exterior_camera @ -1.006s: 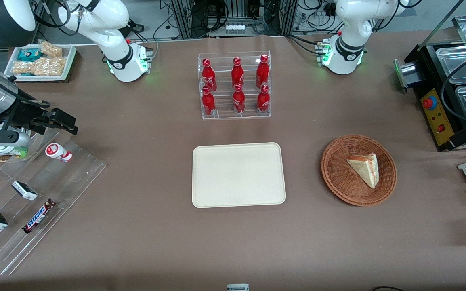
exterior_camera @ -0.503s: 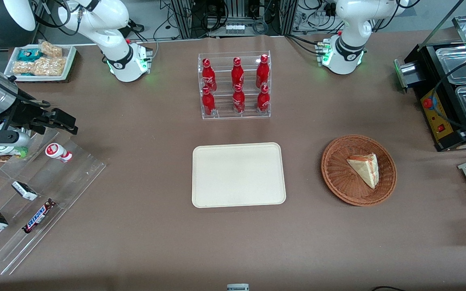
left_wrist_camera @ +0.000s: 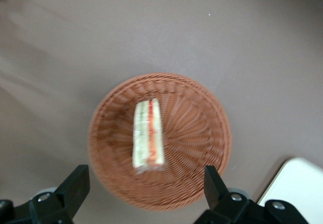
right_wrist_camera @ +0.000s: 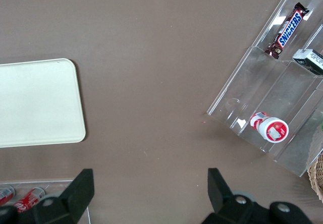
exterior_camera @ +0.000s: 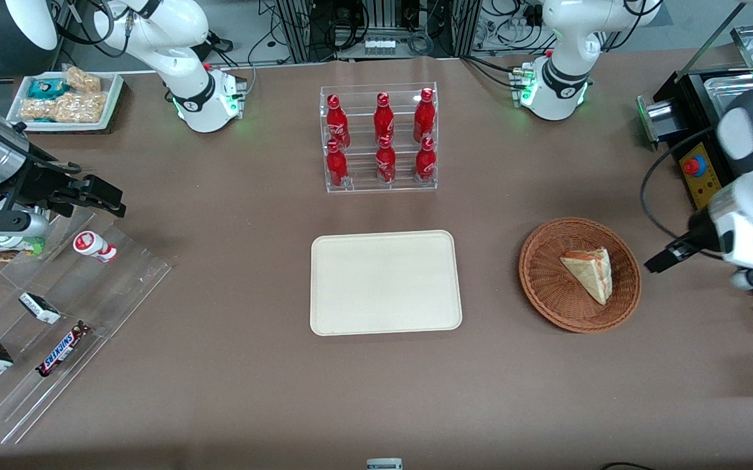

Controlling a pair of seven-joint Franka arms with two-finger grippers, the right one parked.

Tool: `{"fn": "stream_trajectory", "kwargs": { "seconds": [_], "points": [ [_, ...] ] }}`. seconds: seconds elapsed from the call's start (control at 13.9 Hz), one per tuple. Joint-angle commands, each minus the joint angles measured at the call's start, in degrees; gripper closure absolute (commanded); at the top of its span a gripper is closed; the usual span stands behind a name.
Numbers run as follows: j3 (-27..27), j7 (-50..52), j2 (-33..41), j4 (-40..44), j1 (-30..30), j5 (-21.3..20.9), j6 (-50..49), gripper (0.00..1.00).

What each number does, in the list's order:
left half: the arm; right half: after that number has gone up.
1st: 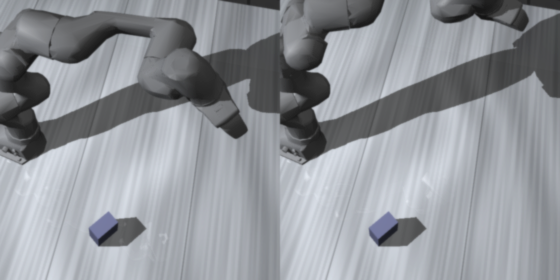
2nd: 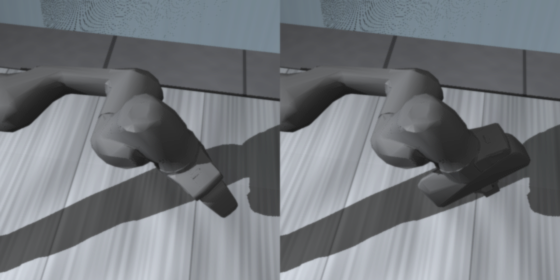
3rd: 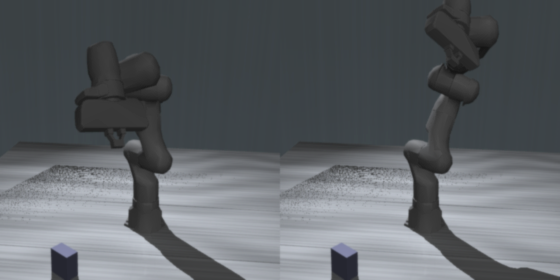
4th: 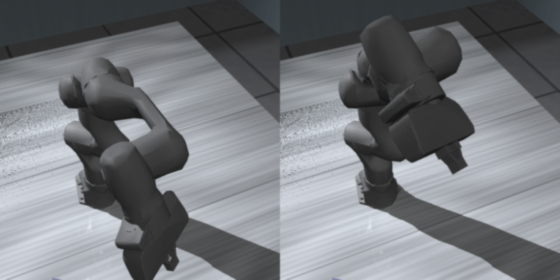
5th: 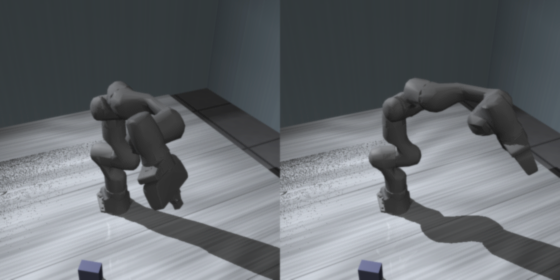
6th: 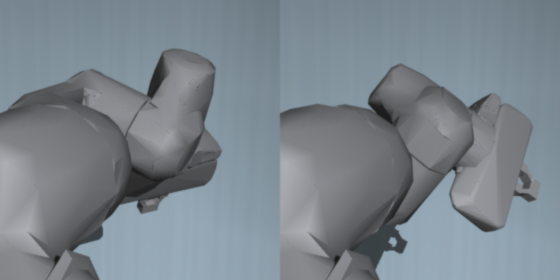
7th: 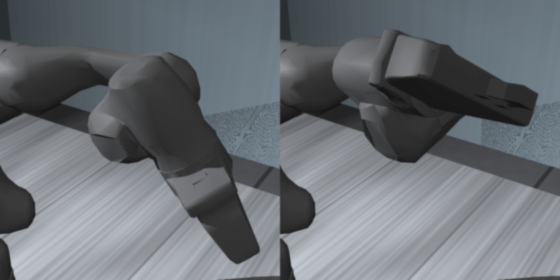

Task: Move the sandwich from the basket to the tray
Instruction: 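Lower the open left gripper onto the wrapped sandwich in the basket, then close the left gripper on the sandwich's wrapped edge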

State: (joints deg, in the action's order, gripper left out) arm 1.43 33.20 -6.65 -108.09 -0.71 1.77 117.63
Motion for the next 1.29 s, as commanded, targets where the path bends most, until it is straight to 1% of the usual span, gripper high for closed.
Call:
{"fn": "stream_trajectory", "kwargs": {
  "seconds": [0.0, 0.36, 0.65, 1.22],
  "points": [
    [0.24, 6.18, 1.38, -6.77, -1.22, 0.17, 7.33, 0.0],
    [0.24, 8.11, 0.68, -14.95, -1.13, 0.17, 19.64, 0.0],
    [0.15, 8.38, -0.73, -18.29, -1.22, 0.17, 22.02, 0.0],
    [0.06, 8.47, -4.33, -20.32, -1.75, 0.43, 26.5, 0.0]
  ]
}}
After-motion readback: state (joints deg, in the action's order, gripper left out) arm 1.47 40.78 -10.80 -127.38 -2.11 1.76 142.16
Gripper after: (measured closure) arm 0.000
